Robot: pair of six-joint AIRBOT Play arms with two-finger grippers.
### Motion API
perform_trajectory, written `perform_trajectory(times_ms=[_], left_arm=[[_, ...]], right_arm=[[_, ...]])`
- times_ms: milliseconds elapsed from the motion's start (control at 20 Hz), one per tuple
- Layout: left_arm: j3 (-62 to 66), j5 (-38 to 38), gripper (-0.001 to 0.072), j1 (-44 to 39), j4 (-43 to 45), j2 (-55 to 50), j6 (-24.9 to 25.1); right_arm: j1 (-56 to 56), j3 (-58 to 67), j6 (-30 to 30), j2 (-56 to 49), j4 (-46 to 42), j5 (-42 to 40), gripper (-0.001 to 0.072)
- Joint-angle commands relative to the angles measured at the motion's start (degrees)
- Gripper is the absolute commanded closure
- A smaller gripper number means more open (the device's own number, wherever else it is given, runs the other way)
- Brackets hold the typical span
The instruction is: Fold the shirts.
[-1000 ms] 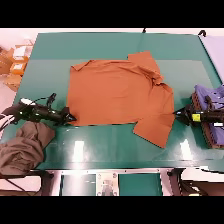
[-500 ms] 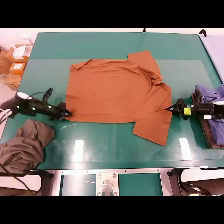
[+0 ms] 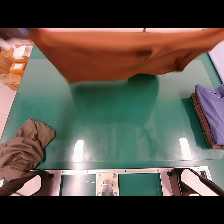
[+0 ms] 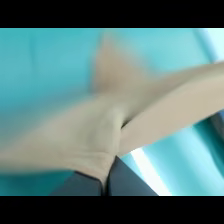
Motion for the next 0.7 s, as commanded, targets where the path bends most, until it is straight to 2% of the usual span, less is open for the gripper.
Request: perform_trajectory(times_ms=[0,200,350,500,600,650], left_arm=[[20.0,1.9,0.0678,0.0,0.2,7.1,-0.9],[22.1,4.4,0.0678,0.0,2.9,13.8,-1.4],[21.7,2.5,0.0678,0.0,10.4,13.6,-5.1],[12.2,2.9,0.0678,0.0,11.8,11.8,-5.3],[3.7,2.9,0.0679,0.0,10.0,8.8,-5.1],[-0.7,2.9,0.0678,0.0,8.0,6.5,-3.5]], right_arm=[[-1.6,10.4,-1.0,12.9,0.9,-6.8,0.0697],[-2.1,10.7,-3.9,22.6,-4.4,-15.8,0.0698],[-2.1,10.1,-3.4,22.8,-7.6,-15.5,0.0697],[-2.0,4.5,-1.7,19.7,-7.4,-14.4,0.0697],[-0.9,-2.3,-0.4,16.2,-7.4,-14.1,0.0698],[0.5,-6.3,-0.6,14.0,-7.4,-14.2,0.0697]])
